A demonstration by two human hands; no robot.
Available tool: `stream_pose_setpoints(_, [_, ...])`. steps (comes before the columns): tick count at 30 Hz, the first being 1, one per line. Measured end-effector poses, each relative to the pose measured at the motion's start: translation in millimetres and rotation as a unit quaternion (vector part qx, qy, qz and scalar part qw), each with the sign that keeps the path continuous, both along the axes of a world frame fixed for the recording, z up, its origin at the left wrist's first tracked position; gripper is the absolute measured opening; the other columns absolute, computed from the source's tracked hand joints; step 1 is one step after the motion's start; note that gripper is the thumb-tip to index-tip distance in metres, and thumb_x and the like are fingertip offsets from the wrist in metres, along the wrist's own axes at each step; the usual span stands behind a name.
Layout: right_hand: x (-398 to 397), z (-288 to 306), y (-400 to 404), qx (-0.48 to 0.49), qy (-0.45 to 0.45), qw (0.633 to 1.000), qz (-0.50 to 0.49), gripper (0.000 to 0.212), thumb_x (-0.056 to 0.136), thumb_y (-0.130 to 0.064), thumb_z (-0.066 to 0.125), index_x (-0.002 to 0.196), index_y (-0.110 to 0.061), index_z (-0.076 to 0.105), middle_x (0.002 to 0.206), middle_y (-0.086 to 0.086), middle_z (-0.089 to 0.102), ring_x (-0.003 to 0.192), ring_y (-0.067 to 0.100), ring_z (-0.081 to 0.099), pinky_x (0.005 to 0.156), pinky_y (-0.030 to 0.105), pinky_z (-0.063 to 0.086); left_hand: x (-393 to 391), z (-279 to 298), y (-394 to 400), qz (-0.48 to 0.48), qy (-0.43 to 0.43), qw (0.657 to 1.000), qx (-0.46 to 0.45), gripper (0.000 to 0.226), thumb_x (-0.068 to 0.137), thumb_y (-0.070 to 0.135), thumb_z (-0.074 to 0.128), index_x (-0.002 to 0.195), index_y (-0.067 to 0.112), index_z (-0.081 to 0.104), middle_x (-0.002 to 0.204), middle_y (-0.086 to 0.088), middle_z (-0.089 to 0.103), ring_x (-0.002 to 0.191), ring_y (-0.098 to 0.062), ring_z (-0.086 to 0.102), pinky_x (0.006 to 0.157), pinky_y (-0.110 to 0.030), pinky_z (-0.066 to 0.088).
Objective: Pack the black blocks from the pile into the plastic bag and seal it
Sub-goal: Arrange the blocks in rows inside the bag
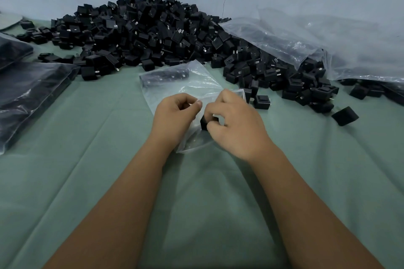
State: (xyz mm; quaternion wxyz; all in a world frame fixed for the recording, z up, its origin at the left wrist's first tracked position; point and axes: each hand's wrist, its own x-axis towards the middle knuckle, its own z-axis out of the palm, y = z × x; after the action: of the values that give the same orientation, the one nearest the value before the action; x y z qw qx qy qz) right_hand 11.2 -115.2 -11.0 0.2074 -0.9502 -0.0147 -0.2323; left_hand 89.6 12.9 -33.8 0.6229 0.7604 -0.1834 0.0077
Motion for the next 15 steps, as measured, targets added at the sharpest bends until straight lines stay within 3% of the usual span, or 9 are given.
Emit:
stream_pose_setpoints(4, [4.4, -2.9, 0.4, -0.026, 0.010, 1.000, -0.013, 0.008, 0.089, -0.022, 0.055, 0.093, -0.020, 0.061, 0.091, -0.004, 0.054, 0.083, 0.016, 0.051, 0.065, 0.033, 0.046, -2.2, 0.7, 0.6, 0.008, -0.017, 1.000, -0.011, 0.015, 0.090, 0.022, 0.066, 0.077, 0.015, 0.071, 0.073, -0.020, 0.061, 0.062, -0.014, 0.049, 0.059, -0.022, 0.043])
stream_pose_setpoints(7, [8.7, -6.6, -3.2, -0.011, 0.022, 0.999, -0.038, 0.016, 0.094, -0.024, 0.054, 0.108, -0.017, 0.059, 0.098, 0.002, 0.063, 0.090, 0.025, 0.058, 0.073, 0.039, 0.049, -2.9, 1.5, 0.2, -0.003, -0.026, 1.000, -0.012, 0.012, 0.090, 0.024, 0.067, 0.078, 0.020, 0.070, 0.066, -0.014, 0.059, 0.060, -0.011, 0.049, 0.059, -0.022, 0.042])
stream_pose_setpoints(10, [9.9, -8.5, -4.9, 0.054, 0.027, 0.997, -0.055, 0.011, 0.095, -0.024, 0.056, 0.099, -0.014, 0.057, 0.087, 0.006, 0.067, 0.079, 0.029, 0.060, 0.067, 0.040, 0.050, -4.8, 0.4, -0.5, -0.039, -0.036, 0.998, 0.022, 0.007, 0.090, 0.027, 0.067, 0.085, 0.024, 0.070, 0.057, 0.004, 0.058, 0.051, -0.002, 0.043, 0.052, -0.012, 0.036])
stream_pose_setpoints(13, [9.9, -8.6, -4.3, -0.020, 0.020, 0.995, -0.097, 0.020, 0.096, -0.031, 0.052, 0.090, -0.014, 0.061, 0.088, 0.002, 0.063, 0.079, 0.024, 0.058, 0.063, 0.033, 0.045, -4.9, -1.2, -1.4, -0.022, -0.045, 0.997, 0.054, 0.008, 0.090, 0.027, 0.066, 0.084, 0.024, 0.070, 0.051, 0.015, 0.050, 0.048, -0.001, 0.041, 0.050, -0.009, 0.033])
stream_pose_setpoints(15, [7.8, -6.7, -3.4, -0.024, -0.007, 0.996, -0.091, 0.023, 0.094, -0.035, 0.051, 0.085, -0.019, 0.065, 0.090, -0.004, 0.060, 0.082, 0.019, 0.056, 0.064, 0.032, 0.045, -4.6, -0.6, -1.3, -0.006, -0.046, 0.997, 0.056, 0.011, 0.091, 0.026, 0.064, 0.082, 0.024, 0.070, 0.051, 0.012, 0.052, 0.050, -0.001, 0.041, 0.053, -0.013, 0.036])
